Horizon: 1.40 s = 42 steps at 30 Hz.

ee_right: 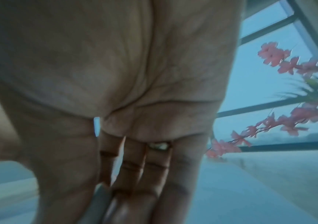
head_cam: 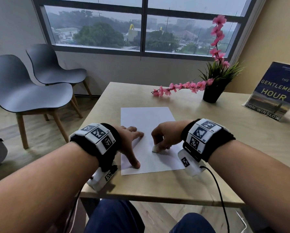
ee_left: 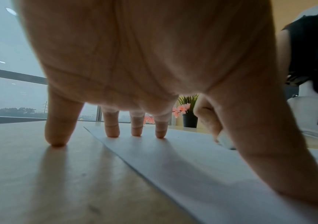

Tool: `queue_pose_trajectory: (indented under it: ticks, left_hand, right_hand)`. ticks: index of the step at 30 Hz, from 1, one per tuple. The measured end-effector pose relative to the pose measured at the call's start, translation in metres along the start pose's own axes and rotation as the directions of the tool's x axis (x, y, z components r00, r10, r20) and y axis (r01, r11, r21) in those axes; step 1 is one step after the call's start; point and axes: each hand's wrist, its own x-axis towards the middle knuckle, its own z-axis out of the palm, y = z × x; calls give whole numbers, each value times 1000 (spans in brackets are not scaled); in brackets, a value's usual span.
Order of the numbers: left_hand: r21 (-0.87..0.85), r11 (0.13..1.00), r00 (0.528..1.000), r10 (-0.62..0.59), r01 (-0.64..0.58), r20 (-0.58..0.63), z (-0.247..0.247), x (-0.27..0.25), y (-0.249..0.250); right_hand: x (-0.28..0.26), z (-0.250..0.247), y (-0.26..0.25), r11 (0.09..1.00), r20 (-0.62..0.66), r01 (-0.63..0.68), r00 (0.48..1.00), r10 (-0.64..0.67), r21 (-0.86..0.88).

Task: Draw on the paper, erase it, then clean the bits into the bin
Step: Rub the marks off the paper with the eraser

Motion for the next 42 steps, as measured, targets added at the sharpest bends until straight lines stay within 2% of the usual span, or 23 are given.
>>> queue_pose_trajectory:
  ticks: [4,9,14,19,24,28,31,34,39,42]
  left_hand:
    - [2,1000,1000,-3,3,6,-1,-1,0]
    - [0,1000,1000,-3,3,5,-1,-1,1]
    - [1,1000,1000,-5,5,4,0,0,0]
    - [-13,1000,1000,5,-5,-4,0,0,0]
    - [-62,998,1000,12,-13,-16,-1,-1,-3]
    - [-50,999,1000,-10,10,3,0,0,-4]
    - [-51,999,1000,-10,10,8,-1,0,-3]
    - [-50,999,1000,-14,15,17,-1,1,-2]
    - [-43,999,1000,-21,21,14,0,1,-3]
    - [-45,999,1000,-20,21,16,0,3,-3]
  right_hand:
    - [0,3,-1,999,-35,7,999,-5,31]
    - [-12,7,-6,998,86,64,994,-65,20]
    - [-1,3,-5,1000,-68,28,997,-28,5]
    - [-9,13,-3,996,33,72,997,-74,56]
    - [-18,7,12,997,55,14,998,-18,76]
    - [-15,6,17,997,15,-38,999,37,69]
    - [-13,7,12,998,-20,-7,1000,8,67]
    - [-13,7,7,999,39,29,999,-30,37]
    - [-1,1,3,999,-64,29,998,-28,24]
    - [-3,2,3,999,-34,38,999,-37,30]
